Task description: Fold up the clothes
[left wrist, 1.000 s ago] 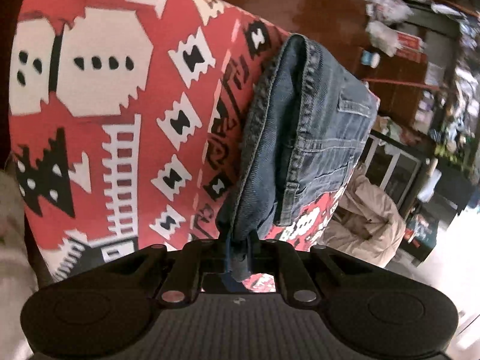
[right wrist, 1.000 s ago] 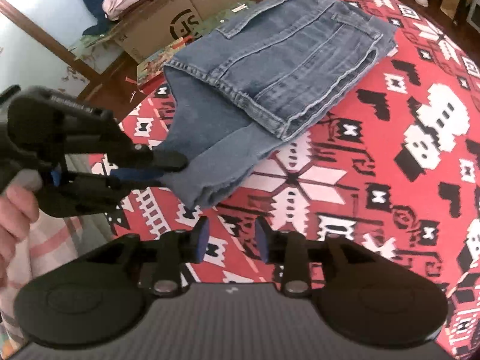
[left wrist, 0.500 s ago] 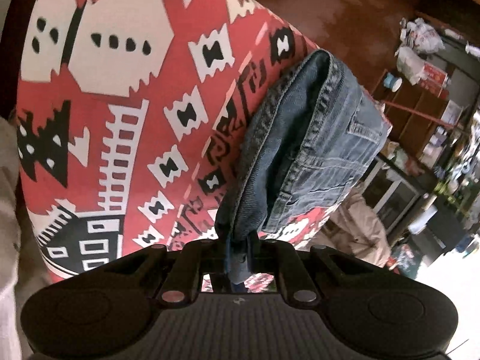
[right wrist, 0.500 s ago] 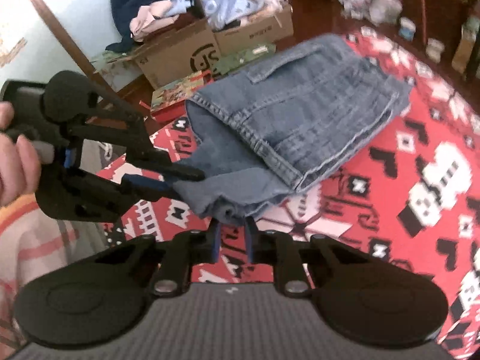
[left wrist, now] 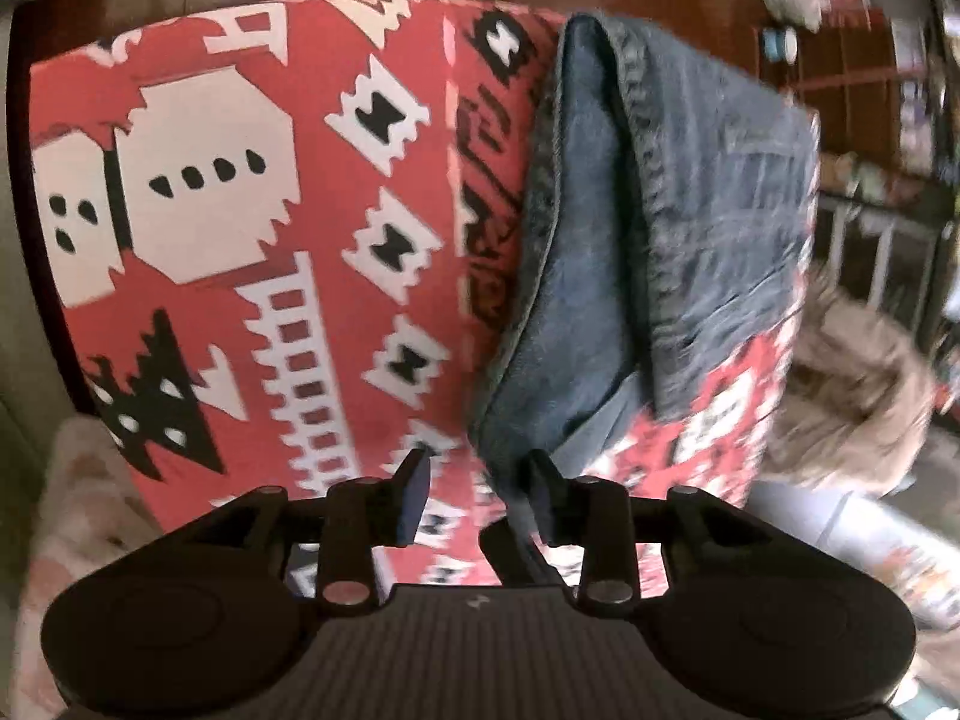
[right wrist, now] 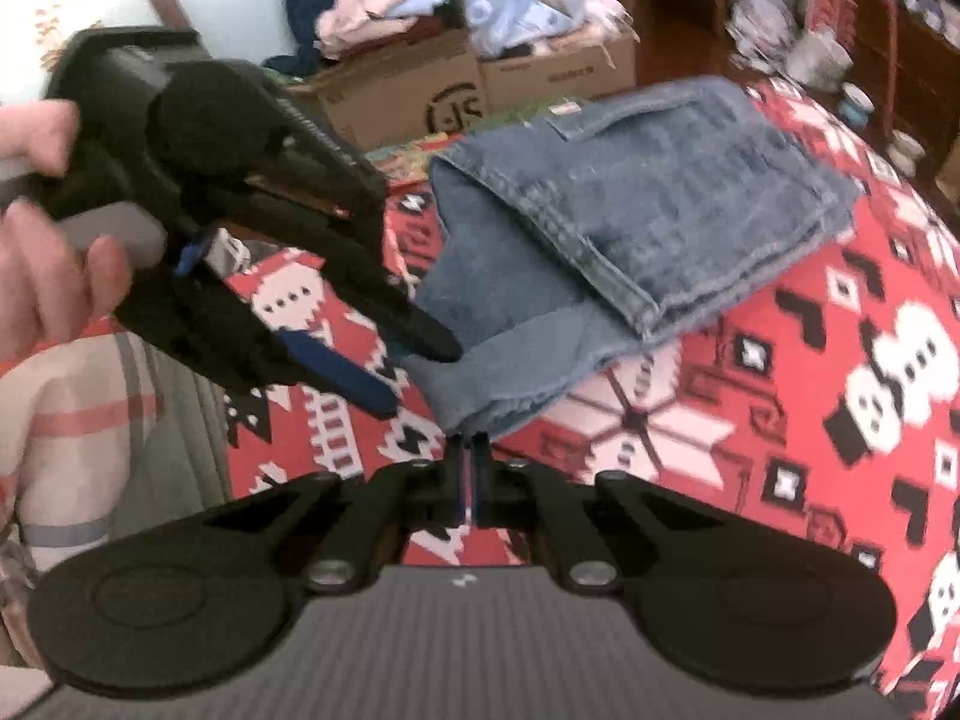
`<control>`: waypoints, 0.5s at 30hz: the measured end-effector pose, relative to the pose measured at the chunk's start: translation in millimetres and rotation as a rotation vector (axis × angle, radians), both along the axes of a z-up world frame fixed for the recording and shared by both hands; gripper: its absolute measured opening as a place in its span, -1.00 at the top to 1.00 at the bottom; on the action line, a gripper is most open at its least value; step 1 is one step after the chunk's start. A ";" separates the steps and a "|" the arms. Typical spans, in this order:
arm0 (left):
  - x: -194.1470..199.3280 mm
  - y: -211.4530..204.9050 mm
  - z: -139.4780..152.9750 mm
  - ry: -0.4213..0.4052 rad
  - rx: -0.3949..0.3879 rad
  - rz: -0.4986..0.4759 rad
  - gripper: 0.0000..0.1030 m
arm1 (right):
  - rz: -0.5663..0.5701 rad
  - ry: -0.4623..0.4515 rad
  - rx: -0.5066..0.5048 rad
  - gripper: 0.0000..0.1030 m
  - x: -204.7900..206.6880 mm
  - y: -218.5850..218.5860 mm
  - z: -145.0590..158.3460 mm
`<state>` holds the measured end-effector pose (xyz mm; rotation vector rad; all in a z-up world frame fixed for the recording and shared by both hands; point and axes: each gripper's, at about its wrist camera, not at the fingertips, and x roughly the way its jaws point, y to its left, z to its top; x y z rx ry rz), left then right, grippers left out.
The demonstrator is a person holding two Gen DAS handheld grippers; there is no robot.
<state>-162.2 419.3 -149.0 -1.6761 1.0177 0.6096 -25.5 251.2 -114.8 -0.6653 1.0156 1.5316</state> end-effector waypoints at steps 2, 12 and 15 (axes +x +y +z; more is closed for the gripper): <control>2.8 -4.5 -1.0 0.022 0.030 -0.064 0.32 | 0.005 0.011 -0.013 1.00 -5.0 -4.9 -3.9; 9.7 -8.0 56.6 -0.115 0.272 -0.128 0.63 | -0.178 0.073 0.018 0.87 28.1 2.5 19.3; 30.2 -0.8 61.0 -0.130 0.412 -0.173 0.68 | -0.197 0.074 0.033 0.86 33.6 25.0 18.0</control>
